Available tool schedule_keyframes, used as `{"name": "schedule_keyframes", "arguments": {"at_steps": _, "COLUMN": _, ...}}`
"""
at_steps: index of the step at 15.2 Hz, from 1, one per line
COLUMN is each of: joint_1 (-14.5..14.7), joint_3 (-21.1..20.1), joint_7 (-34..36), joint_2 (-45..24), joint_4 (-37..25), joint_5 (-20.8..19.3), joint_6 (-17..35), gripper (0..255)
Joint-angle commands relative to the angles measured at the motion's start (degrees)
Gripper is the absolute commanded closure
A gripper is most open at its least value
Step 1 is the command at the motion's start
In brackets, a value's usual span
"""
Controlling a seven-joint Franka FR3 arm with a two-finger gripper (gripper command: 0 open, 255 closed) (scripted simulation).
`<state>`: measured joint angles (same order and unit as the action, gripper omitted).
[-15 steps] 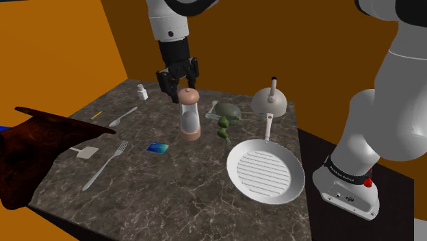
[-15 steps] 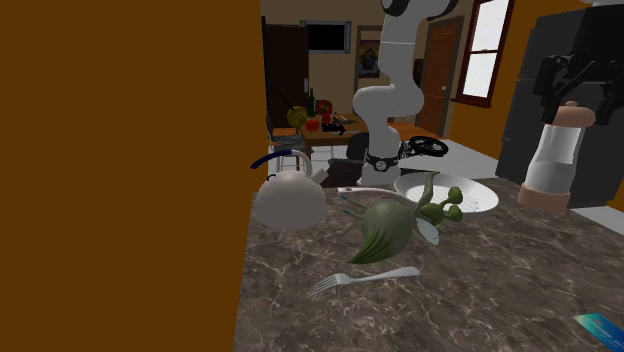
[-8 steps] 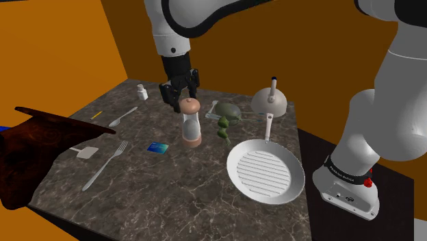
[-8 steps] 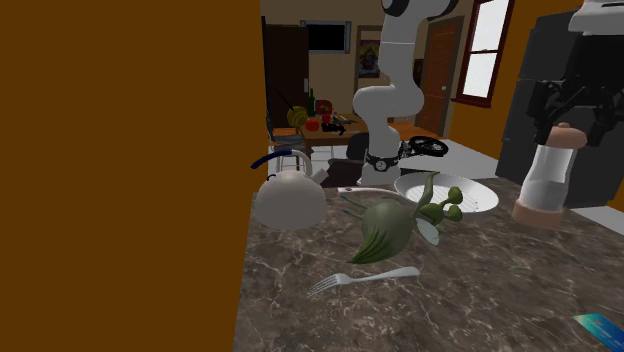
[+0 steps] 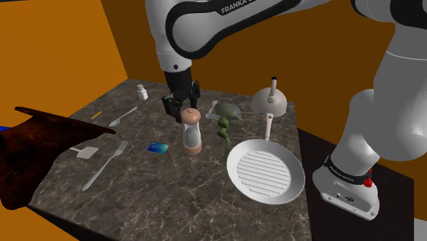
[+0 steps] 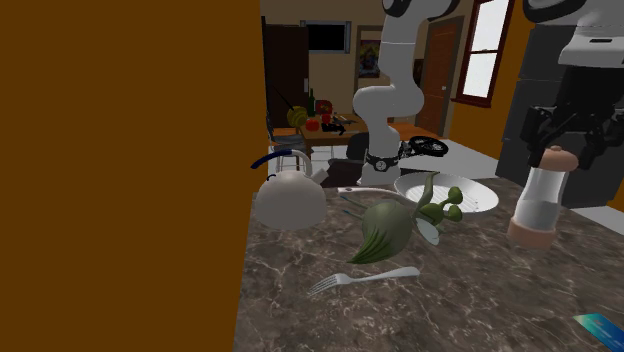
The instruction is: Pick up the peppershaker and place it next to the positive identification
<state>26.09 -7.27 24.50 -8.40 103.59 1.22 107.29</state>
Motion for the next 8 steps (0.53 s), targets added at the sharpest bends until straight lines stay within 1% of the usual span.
{"name": "schedule_keyframes", "arguments": {"at_steps": 1, "joint_1": 0.0, "joint_3": 0.01, "joint_7": -0.04, "joint_2": -0.37, "joint_4": 1.16, "joint_5": -0.03, "joint_6": 1.55, "gripper": 255}}
{"name": "schedule_keyframes", "arguments": {"at_steps": 8, "joint_1": 0.05, "joint_3": 0.04, "joint_7": -0.06, "joint_2": -1.85, "joint_4": 4.45, "joint_5": -0.19, "joint_6": 6.31, "gripper": 255}}
